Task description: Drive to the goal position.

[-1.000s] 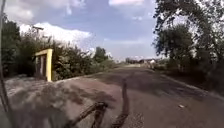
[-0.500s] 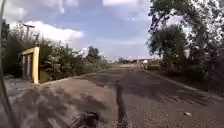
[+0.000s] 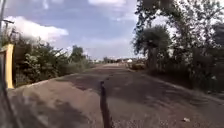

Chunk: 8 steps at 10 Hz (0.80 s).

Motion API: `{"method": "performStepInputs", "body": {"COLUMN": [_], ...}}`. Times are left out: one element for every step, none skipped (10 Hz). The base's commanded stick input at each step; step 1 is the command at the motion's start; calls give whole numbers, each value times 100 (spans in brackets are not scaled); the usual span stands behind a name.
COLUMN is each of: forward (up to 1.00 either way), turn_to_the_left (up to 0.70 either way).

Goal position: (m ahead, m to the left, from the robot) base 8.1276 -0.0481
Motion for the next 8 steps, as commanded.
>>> {"method": "performStepInputs", "body": {"forward": [70,70,70,70,70,70,70,70], "turn_to_the_left": [0,0,0,0,0,0,0,0]}}
